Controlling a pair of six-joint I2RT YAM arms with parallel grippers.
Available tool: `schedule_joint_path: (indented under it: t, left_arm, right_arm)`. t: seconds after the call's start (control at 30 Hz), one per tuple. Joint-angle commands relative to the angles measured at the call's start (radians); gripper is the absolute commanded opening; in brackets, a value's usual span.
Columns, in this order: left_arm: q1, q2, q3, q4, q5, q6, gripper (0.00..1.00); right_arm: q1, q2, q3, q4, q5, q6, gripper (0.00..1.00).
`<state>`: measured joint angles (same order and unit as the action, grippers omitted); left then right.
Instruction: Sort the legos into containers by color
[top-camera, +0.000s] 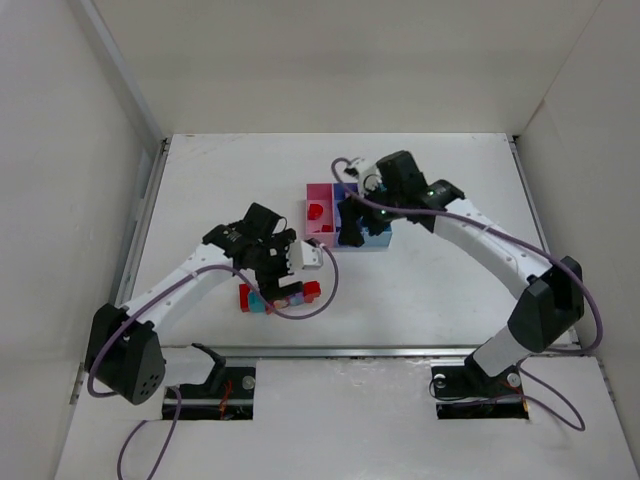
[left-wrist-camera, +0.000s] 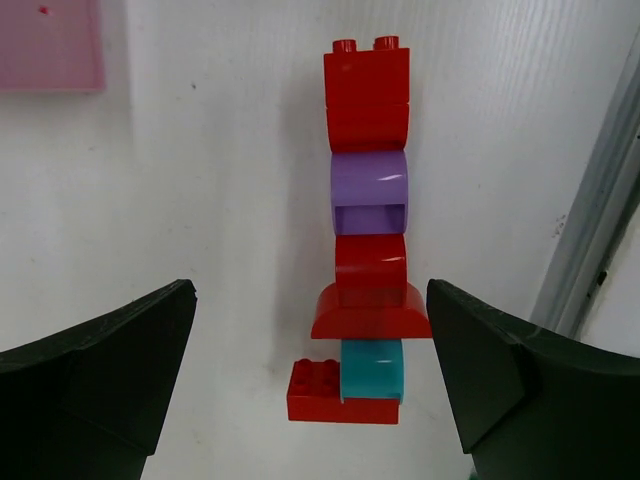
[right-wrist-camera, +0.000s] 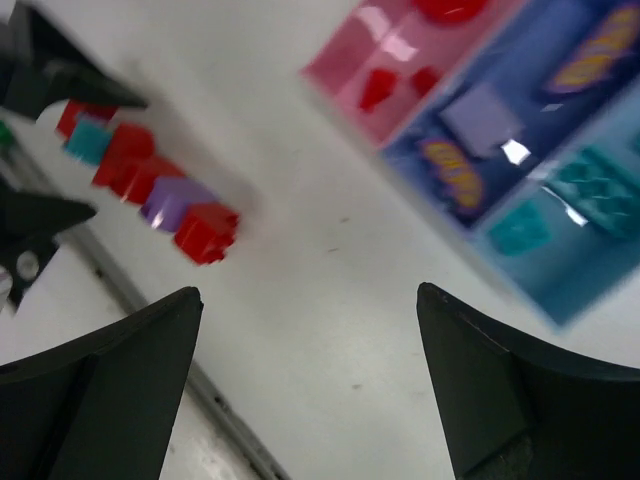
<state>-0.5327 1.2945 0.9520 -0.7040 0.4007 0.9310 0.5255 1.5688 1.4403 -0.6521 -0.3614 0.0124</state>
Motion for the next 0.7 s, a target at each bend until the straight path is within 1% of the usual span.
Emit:
schedule_joint_path:
  t: [0.0, 0.03, 0.07, 0.1, 0.13, 0.17, 0.2, 0.27, 0.33, 0.37, 0.4, 0.43, 0.53, 0.63, 0.67]
  left_arm:
    - [-0.001, -0.072, -0.048, 0.063, 0.017, 0.018, 1.00]
    - [-0.001, -0.072, -0.065, 0.072, 0.036, 0.032, 1.00]
    - [-0.001, -0.096, -0.085, 0.102, 0.047, 0.044, 1.00]
    - [-0.001, -0.106, -0.108, 0.124, 0.061, 0.045, 1.00]
    - [-0.001, -0.115, -0.151, 0.142, 0.061, 0.055, 1.00]
    - [-0.001, -0.115, -0.169, 0.159, 0.076, 0.080, 1.00]
    - [-0.010, -0.126, -0.180, 0.170, 0.088, 0.100, 1.00]
    - [-0.026, -0.126, -0.180, 0.179, 0.089, 0.100, 1.00]
    - [-0.052, -0.084, -0.190, 0.230, 0.101, 0.082, 1.00]
    - [-0.061, -0.066, -0.190, 0.254, 0.087, 0.054, 1.00]
    - [-0.070, -0.045, -0.180, 0.279, 0.075, -0.015, 1.00]
    - [-0.070, 0.006, -0.180, 0.308, 0.052, -0.036, 1.00]
    - [-0.081, 0.086, -0.154, 0.330, 0.004, -0.084, 1.00]
    - [-0.081, 0.110, -0.163, 0.339, -0.028, -0.075, 0.92]
    - [-0.081, 0.111, -0.174, 0.351, -0.028, -0.064, 0.88]
  right_arm:
    - [0.067, -0.029, -0.034, -0.009, 0.004, -0.045, 0.94]
    - [0.067, -0.029, -0.059, 0.015, 0.004, -0.010, 0.94]
    - [0.067, -0.039, -0.075, 0.035, 0.004, 0.070, 0.94]
    - [0.076, -0.039, -0.090, 0.055, 0.021, 0.116, 0.94]
    - [0.076, -0.058, -0.109, 0.080, 0.030, 0.157, 0.94]
    - [0.086, -0.088, -0.156, 0.145, 0.030, 0.194, 0.94]
    - [0.087, -0.105, -0.178, 0.176, 0.016, 0.240, 0.94]
    - [0.111, -0.127, -0.204, 0.209, 0.002, 0.251, 0.94]
    - [0.111, -0.139, -0.215, 0.209, 0.024, 0.233, 0.94]
    - [0.111, -0.139, -0.215, 0.209, 0.038, 0.221, 0.94]
    - [0.111, -0.129, -0.204, 0.180, 0.038, 0.204, 0.94]
    - [0.111, -0.128, -0.204, 0.166, 0.038, 0.166, 0.94]
    - [0.111, -0.116, -0.192, 0.146, 0.061, 0.143, 0.94]
    - [0.111, -0.127, -0.213, 0.176, 0.072, 0.143, 0.94]
    - [0.111, -0.127, -0.213, 0.192, 0.072, 0.153, 0.94]
